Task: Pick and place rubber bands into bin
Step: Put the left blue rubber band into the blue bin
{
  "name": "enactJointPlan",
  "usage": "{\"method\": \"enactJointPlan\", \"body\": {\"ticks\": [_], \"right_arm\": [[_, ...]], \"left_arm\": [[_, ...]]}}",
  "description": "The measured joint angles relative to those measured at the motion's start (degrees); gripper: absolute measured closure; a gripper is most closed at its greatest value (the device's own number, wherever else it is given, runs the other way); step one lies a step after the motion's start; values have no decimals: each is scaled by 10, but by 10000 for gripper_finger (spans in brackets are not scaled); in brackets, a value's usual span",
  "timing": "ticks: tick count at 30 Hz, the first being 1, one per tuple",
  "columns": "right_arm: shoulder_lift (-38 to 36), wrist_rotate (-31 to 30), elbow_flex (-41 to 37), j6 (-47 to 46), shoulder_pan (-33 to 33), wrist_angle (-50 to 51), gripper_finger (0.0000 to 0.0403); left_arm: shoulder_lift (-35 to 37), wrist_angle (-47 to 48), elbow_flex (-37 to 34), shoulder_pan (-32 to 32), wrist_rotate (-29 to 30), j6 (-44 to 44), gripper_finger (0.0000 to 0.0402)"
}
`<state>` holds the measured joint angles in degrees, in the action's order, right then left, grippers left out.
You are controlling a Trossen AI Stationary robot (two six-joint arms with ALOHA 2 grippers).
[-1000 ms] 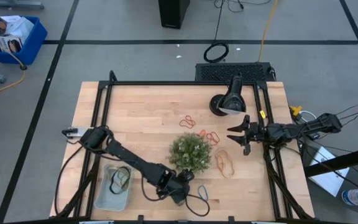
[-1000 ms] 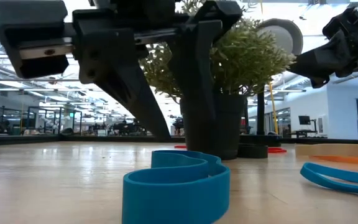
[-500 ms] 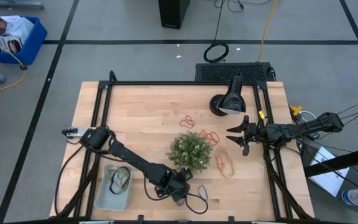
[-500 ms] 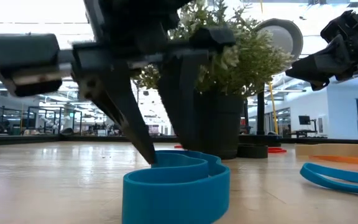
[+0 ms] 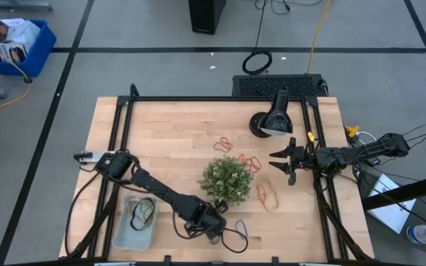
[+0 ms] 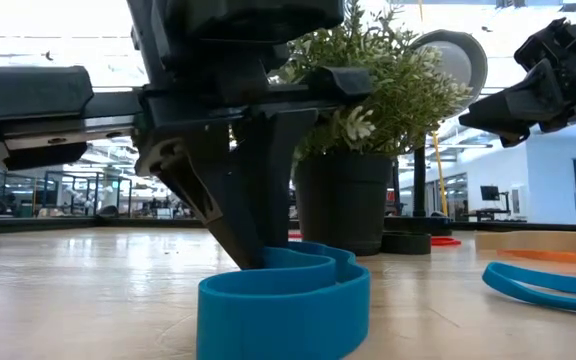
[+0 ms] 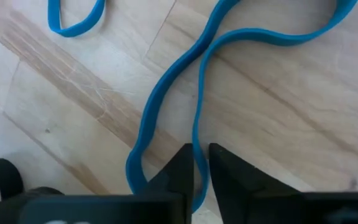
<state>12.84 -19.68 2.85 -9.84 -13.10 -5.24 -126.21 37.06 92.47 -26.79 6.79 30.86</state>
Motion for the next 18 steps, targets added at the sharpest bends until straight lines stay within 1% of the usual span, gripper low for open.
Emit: {"method": "enactJointPlan", "body": {"ticks": [2, 6, 11, 13, 15, 18], "right_arm": [[0, 0, 0, 0, 0, 0, 257], [0, 0, 0, 0, 0, 0, 257], [0, 0, 0, 0, 0, 0, 257], [0, 0, 0, 0, 0, 0, 257], [0, 0, 0, 0, 0, -1, 257], [0, 0, 0, 1, 0, -1, 257]], "left_arm": [[0, 0, 0, 3, -11, -13, 363], [-1, -5, 0, 7, -12, -36, 393], [0, -3, 0, 7, -13, -81, 384], [7, 6, -1, 5, -20, -98, 388], [18, 14, -2, 5, -33, -117, 394], [46, 6, -2, -1, -68, -132, 391]]}}
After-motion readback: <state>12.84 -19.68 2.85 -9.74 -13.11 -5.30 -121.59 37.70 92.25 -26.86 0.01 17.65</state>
